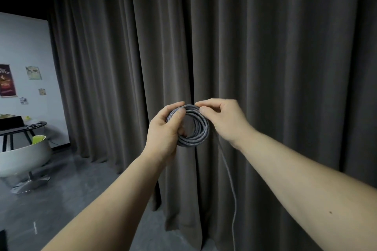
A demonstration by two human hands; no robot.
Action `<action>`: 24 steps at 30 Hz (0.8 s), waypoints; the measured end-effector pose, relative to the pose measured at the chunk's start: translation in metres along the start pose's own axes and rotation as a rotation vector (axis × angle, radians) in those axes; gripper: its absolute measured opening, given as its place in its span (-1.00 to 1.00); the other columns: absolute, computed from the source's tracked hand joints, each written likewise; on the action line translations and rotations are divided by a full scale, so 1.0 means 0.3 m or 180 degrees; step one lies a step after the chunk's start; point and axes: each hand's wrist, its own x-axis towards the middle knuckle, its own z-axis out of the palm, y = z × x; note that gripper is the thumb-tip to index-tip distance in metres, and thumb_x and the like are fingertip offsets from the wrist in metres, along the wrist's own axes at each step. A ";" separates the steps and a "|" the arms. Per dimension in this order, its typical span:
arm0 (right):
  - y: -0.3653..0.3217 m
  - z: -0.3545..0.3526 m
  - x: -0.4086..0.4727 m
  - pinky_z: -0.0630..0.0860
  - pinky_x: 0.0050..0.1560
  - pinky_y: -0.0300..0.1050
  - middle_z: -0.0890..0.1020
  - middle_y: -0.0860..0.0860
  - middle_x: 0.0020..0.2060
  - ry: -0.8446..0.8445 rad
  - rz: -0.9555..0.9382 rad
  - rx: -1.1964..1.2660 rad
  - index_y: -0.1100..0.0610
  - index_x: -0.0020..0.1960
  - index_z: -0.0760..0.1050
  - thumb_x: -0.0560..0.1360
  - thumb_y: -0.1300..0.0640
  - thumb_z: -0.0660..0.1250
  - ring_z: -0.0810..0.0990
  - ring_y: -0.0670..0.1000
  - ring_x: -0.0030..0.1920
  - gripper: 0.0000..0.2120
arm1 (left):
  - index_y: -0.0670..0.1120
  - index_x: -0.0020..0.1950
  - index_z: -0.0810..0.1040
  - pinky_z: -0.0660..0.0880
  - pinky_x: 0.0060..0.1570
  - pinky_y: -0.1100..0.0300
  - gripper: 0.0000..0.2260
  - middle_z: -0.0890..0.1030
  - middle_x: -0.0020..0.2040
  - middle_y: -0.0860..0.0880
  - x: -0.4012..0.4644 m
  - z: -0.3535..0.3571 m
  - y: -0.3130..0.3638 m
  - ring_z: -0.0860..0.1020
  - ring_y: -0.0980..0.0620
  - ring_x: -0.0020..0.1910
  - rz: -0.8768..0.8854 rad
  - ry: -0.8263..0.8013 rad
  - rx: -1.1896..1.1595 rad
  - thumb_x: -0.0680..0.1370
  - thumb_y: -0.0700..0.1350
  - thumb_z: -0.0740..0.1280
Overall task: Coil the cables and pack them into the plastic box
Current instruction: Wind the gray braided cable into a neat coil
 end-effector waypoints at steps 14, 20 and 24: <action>-0.014 0.010 -0.037 0.35 0.29 -0.31 0.42 -0.18 0.33 -0.1042 -0.0179 -0.0556 -0.20 0.48 0.05 0.20 0.04 0.63 0.40 -0.20 0.32 0.06 | -0.10 0.13 0.53 0.37 -0.32 0.22 -0.86 0.35 -0.45 0.06 -0.018 0.026 0.069 0.31 0.15 -0.48 -0.0193 -0.0281 -0.0655 0.62 -0.19 0.24; -0.006 0.007 -0.036 0.34 0.39 -0.09 0.40 -0.12 0.36 -0.0890 -0.0387 -0.0772 -0.22 0.44 0.05 0.15 -0.12 0.59 0.39 -0.14 0.35 0.03 | -0.14 0.13 0.55 0.30 -0.29 0.21 -0.81 0.34 -0.38 0.03 -0.007 0.027 0.075 0.32 0.13 -0.42 -0.0471 -0.0298 -0.0721 0.56 -0.09 0.33; -0.016 0.016 -0.043 0.31 0.30 -0.34 0.37 -0.14 0.38 -0.0926 -0.0374 -0.0905 -0.24 0.45 0.02 0.21 -0.04 0.62 0.39 -0.17 0.33 0.03 | -0.05 -0.23 0.57 0.20 -0.31 0.14 -0.76 0.25 -0.44 0.06 -0.022 0.047 0.069 0.21 0.11 -0.44 -0.0286 0.0094 -0.0323 0.60 -0.01 0.30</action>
